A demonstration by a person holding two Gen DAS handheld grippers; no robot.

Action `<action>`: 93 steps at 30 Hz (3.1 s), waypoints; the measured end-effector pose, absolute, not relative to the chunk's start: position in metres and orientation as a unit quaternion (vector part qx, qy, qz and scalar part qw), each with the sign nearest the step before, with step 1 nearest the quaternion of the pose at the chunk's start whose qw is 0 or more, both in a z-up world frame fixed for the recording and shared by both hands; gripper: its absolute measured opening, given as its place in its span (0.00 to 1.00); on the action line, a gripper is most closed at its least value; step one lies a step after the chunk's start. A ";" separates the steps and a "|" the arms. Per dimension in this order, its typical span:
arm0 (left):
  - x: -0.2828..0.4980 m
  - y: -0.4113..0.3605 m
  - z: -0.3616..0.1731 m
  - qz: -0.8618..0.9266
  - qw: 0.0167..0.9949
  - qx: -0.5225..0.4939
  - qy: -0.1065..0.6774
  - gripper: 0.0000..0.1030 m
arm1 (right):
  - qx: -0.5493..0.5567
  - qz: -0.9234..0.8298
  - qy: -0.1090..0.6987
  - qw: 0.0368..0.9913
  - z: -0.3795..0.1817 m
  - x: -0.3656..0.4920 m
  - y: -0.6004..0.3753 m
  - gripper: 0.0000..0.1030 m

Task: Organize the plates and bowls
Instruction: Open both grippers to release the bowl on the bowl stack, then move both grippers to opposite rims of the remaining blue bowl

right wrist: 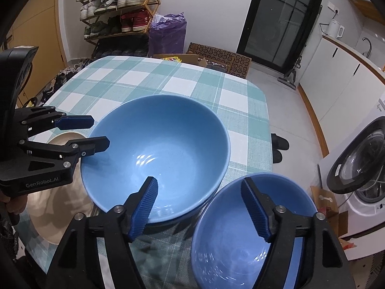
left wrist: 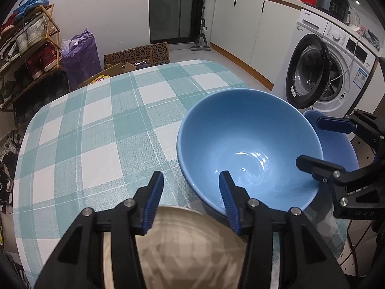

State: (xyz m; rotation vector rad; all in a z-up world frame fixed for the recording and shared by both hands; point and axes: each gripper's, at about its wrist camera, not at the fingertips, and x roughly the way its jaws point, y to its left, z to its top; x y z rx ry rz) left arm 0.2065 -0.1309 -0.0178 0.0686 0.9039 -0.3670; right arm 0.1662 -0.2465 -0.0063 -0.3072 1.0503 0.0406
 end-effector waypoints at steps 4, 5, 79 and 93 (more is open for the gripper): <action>0.204 -0.128 -0.014 -0.178 0.882 0.025 0.435 0.51 | -0.143 0.025 0.497 0.856 -0.005 0.164 -0.245 0.80; 0.203 -0.128 -0.013 -0.179 0.882 0.023 0.435 0.54 | -0.141 0.026 0.496 0.856 -0.004 0.164 -0.245 0.82; 0.120 -0.254 0.005 -0.280 0.868 0.024 0.409 0.78 | 0.073 -0.129 0.440 0.886 0.022 0.039 -0.434 0.99; 0.131 -0.268 -0.013 -0.305 0.844 -0.007 0.441 0.56 | 0.089 -0.123 0.453 0.878 0.004 0.042 -0.439 0.99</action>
